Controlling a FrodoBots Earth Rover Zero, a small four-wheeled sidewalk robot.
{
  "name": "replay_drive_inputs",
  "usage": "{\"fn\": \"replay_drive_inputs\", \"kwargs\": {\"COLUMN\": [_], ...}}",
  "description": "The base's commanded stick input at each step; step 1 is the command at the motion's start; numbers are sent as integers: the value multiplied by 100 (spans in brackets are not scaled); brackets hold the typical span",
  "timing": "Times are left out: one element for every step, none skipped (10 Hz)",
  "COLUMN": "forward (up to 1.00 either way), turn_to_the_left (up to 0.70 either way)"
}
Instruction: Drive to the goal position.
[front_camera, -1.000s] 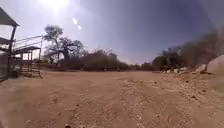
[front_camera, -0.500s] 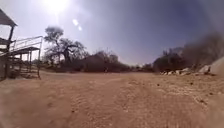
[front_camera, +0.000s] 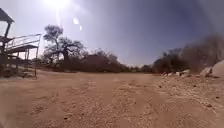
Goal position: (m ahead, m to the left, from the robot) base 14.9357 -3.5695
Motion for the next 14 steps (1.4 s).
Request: {"fn": "replay_drive_inputs", "kwargs": {"forward": [50,50,50,50,50,50,50,50,50,50,50,50,50,50], "turn_to_the_left": [0,0,0,0,0,0,0,0,0,0,0,0,0,0]}}
